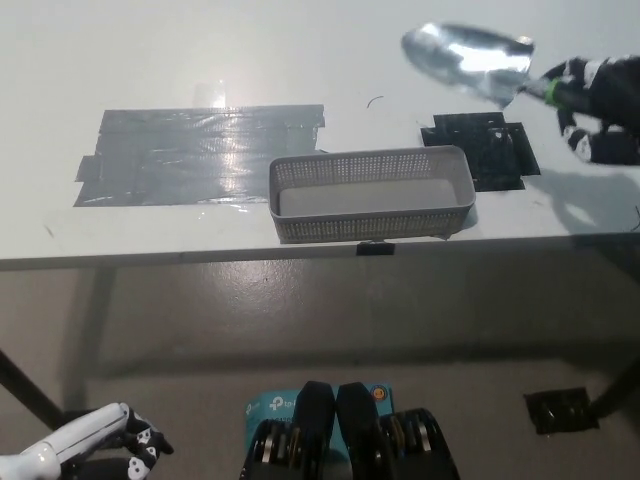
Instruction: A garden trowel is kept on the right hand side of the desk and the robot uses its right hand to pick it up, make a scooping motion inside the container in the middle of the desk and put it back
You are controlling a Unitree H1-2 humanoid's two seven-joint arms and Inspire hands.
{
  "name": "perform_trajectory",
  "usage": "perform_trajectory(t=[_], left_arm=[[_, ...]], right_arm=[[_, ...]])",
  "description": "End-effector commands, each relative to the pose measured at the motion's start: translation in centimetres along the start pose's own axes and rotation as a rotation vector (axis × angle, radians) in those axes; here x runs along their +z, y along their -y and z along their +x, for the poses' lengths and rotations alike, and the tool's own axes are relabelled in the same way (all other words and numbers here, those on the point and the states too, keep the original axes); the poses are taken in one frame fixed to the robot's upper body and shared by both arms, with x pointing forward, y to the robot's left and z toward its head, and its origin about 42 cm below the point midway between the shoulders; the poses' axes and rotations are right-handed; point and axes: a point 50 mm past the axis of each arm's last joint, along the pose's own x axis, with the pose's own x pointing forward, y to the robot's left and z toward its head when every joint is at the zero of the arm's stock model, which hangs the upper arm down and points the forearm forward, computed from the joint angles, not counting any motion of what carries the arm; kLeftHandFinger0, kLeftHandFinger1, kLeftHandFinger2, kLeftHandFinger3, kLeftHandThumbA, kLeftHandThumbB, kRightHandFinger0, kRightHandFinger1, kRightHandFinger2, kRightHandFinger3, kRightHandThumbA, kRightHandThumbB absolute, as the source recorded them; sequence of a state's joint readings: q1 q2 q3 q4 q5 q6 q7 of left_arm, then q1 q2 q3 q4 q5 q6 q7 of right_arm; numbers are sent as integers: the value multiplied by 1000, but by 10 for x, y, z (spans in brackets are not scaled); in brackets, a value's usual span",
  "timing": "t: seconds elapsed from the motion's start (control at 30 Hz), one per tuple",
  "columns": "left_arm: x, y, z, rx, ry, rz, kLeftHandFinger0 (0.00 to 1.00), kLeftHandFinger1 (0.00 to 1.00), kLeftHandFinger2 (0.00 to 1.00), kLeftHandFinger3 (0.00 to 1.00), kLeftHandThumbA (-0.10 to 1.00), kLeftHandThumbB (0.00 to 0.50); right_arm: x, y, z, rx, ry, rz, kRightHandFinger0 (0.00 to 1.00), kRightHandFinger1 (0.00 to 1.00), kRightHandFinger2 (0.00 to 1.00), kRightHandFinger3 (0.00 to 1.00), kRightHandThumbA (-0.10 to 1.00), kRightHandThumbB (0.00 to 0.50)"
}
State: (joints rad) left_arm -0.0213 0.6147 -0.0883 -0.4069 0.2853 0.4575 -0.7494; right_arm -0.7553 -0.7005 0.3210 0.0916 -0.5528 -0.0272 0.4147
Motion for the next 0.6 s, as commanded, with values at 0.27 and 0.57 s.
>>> perform_trajectory(t=[0.27, 0.57], left_arm=[[7, -21, -3, 26, -11, 52, 851, 691, 666, 663, 1000, 444], [12, -24, -2, 28, -3, 61, 814, 659, 663, 681, 1000, 474]], right_arm=[[-26, 26, -20, 76, 43, -246, 0, 210, 572, 337, -100, 18], [-35, 46, -4, 91, 90, -384, 0, 92, 523, 263, -100, 12]])
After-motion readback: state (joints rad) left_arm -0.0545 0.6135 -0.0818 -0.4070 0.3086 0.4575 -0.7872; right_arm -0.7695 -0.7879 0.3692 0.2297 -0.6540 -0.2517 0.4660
